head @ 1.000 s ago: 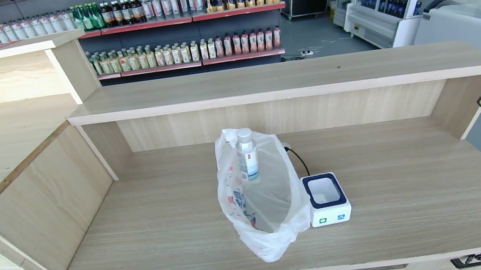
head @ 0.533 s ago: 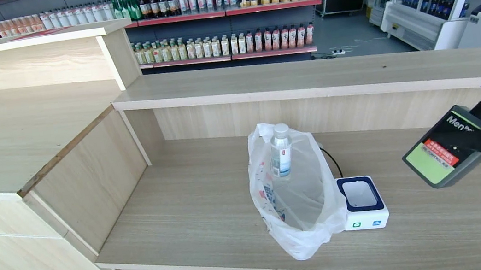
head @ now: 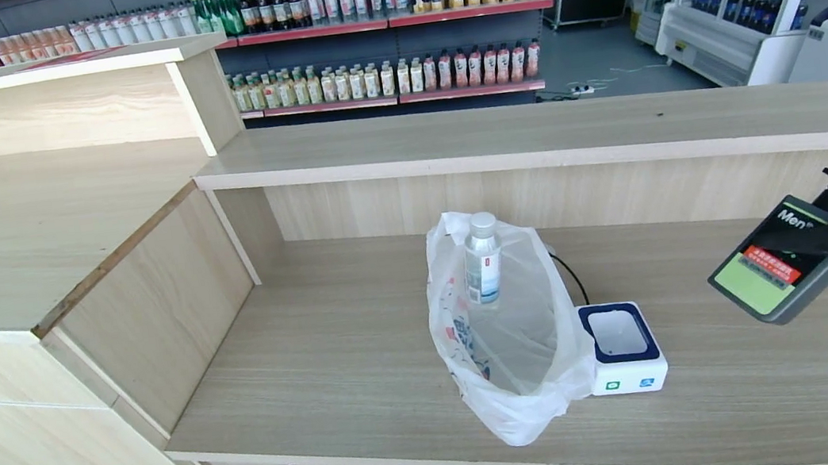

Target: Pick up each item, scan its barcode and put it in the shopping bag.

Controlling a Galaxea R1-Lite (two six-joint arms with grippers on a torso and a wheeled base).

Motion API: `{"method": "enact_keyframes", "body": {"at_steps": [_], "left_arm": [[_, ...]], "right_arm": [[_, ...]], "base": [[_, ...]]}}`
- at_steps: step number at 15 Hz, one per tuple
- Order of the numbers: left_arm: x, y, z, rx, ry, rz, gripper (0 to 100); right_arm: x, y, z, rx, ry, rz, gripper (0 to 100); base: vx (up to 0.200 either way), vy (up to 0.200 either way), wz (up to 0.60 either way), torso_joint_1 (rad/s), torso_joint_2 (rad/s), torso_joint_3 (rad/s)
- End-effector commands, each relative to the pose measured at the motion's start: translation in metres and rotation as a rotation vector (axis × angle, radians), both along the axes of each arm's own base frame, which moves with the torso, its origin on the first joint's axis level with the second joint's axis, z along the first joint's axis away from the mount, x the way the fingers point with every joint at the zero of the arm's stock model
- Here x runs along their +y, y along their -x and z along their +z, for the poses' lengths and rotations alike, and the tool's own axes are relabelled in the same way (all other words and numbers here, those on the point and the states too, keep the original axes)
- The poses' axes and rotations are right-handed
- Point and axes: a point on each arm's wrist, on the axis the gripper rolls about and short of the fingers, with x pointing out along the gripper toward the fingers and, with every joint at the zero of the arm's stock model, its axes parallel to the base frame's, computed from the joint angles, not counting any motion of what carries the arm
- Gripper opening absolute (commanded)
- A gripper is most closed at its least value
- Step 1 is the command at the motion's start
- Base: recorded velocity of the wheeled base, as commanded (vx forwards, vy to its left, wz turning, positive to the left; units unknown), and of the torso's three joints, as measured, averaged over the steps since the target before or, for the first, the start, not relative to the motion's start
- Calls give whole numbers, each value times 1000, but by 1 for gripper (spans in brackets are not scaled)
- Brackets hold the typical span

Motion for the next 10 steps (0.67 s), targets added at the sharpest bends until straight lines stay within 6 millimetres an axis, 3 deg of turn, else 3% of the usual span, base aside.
{"method": "enact_keyframes", "body": {"at_steps": [1, 10], "left_arm": [[0, 0, 0, 0, 0, 1, 100], [0, 0, 0, 0, 0, 1, 100]], "right_arm": [[-12, -19, -14, 62, -27, -13, 0], [-19, -32, -41, 118, -14, 69, 0]], "base": [[0, 0, 0, 0, 0, 0], [0, 0, 0, 0, 0, 0]]}}
